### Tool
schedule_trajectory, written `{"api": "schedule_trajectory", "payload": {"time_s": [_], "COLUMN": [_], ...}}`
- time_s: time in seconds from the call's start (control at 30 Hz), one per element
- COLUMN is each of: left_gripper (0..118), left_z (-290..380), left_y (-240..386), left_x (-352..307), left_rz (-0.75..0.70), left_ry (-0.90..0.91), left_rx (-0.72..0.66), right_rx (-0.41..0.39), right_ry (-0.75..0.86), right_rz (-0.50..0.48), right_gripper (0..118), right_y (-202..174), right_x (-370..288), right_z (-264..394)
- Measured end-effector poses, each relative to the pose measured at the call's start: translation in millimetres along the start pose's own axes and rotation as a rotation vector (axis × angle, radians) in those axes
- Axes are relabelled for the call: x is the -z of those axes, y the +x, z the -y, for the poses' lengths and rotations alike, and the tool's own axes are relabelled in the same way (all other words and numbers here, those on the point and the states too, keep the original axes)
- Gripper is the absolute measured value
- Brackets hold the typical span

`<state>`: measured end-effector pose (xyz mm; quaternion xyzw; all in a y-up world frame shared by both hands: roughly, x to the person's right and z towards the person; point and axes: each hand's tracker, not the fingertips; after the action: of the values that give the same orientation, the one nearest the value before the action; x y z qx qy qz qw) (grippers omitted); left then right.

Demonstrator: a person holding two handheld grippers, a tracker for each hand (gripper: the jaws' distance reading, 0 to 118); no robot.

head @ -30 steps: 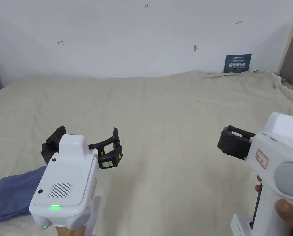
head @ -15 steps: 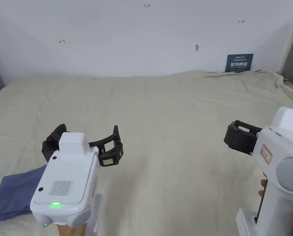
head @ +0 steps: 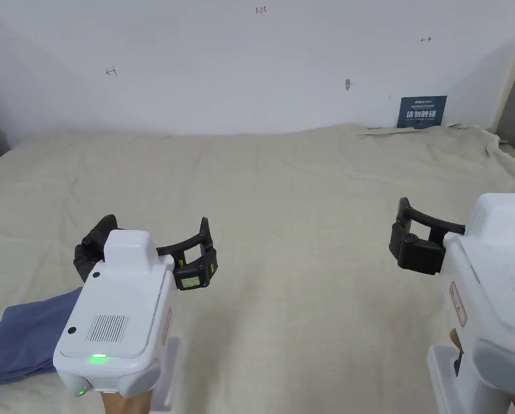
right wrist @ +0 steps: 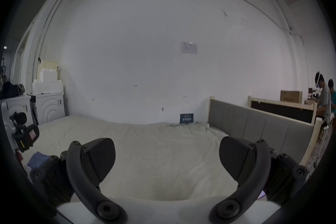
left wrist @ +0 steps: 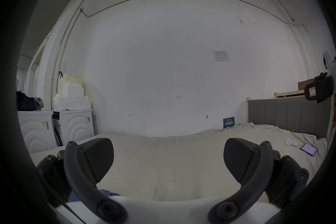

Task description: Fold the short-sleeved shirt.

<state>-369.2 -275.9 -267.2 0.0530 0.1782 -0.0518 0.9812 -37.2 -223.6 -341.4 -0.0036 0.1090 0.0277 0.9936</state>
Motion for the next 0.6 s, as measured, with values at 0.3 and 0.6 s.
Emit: {"api": "schedule_trajectory", "payload": {"time_s": [0.3, 0.6], "left_gripper": [118, 118], "left_z": [1, 1], "left_y": [-1, -1], "left_x": [0, 0], "left_rz": [-0.006, -0.007], "left_ry": [0.003, 0.005], "left_rx": [-0.004, -0.003], "right_rx": [-0.002, 0.000], "right_ry": [0.043, 0.048], "right_rz": [-0.021, -0.028], "right_gripper": [114, 114], "right_y": [-6, -7], "right_x": [-7, -11], "right_z": [2, -5]}}
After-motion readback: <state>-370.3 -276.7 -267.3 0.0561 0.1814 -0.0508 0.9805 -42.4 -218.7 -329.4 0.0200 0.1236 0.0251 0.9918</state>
